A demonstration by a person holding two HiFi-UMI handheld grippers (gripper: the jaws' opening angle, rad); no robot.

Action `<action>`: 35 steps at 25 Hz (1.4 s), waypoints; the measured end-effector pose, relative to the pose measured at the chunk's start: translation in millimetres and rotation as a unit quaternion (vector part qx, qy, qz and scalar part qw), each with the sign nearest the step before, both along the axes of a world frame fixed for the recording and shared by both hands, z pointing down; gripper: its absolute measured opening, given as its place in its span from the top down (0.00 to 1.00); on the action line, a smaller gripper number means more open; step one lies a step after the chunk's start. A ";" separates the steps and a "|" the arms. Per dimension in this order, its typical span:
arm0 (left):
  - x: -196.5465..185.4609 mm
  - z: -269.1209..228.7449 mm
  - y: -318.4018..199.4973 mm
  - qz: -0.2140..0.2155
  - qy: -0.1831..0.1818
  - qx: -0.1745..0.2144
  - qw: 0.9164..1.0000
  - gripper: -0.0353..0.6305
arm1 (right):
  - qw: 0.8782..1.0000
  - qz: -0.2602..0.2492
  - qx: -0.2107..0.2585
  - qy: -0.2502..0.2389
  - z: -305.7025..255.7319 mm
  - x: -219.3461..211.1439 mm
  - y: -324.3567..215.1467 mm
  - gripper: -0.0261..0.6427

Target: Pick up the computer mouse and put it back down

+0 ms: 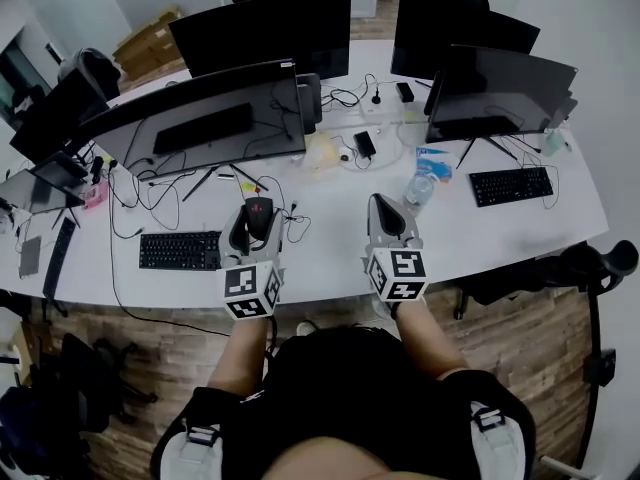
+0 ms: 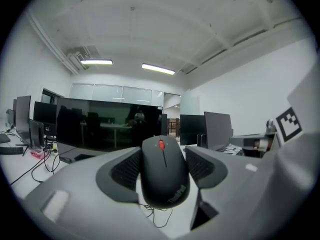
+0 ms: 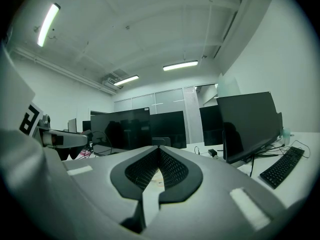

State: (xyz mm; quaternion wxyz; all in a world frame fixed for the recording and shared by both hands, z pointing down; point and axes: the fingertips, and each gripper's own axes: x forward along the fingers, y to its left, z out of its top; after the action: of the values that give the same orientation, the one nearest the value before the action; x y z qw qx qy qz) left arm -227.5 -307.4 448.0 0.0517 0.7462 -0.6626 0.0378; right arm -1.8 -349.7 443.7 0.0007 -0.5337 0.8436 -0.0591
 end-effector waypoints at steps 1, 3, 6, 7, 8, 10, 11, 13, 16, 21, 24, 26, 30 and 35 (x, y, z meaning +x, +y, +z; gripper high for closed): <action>0.7 -4.3 1.8 0.002 0.001 0.005 1.000 0.45 | 1.000 0.000 0.001 -0.001 -0.5 -0.9 0.4 0.96; 1.4 -12.0 5.5 0.006 0.011 0.014 1.000 0.45 | 1.000 0.000 0.002 -0.001 -1.8 -2.2 1.5 0.96; 0.9 -19.1 10.1 0.007 0.025 0.020 0.999 0.45 | 1.000 0.000 0.004 -0.001 -3.2 -3.1 3.4 0.96; 0.6 -19.3 10.7 0.007 0.023 0.019 1.000 0.45 | 1.000 0.001 0.004 -0.002 -3.4 -3.3 4.1 0.96; 0.3 -18.4 11.0 0.007 0.021 0.017 1.000 0.45 | 1.000 0.001 0.005 -0.003 -3.8 -3.5 4.9 0.96; -0.2 -12.7 11.0 0.008 0.019 0.010 1.000 0.45 | 1.000 0.002 0.006 -0.004 -5.1 -3.5 7.1 0.96; -0.3 -8.3 11.0 0.008 0.020 0.005 1.000 0.45 | 1.000 0.003 0.007 -0.004 -5.9 -3.0 8.5 0.96; -0.2 2.9 10.8 0.008 0.020 -0.007 1.000 0.45 | 1.000 0.005 0.009 -0.003 -7.5 -1.2 11.3 0.96; 0.6 27.0 8.8 0.008 0.018 -0.031 0.999 0.45 | 1.000 0.010 0.009 0.000 -8.2 3.2 15.1 0.96; 0.5 95.0 1.8 0.006 0.014 -0.100 0.995 0.45 | 1.000 0.020 0.007 0.004 -7.2 11.5 19.7 0.96; -1.2 146.7 3.4 0.002 0.028 -0.154 0.988 0.45 | 1.000 0.028 0.004 0.008 -5.0 18.0 23.7 0.96; -4.0 177.7 5.2 -0.003 0.032 -0.185 0.982 0.45 | 0.999 0.032 0.003 0.010 -3.7 22.6 26.1 0.96; -3.0 226.5 7.8 -0.003 0.026 -0.234 0.972 0.45 | 0.999 0.042 -0.003 0.015 0.2 32.9 30.5 0.96; 1.8 278.2 11.4 0.004 -0.002 -0.286 0.958 0.45 | 0.999 0.050 -0.009 0.020 4.1 39.6 35.7 0.96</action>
State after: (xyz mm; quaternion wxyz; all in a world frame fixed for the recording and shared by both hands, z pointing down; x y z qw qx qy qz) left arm -225.7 -296.0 726.1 0.2617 0.7029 -0.6211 0.2272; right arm 37.8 -314.0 447.7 -0.0179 -0.5763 0.8151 -0.0558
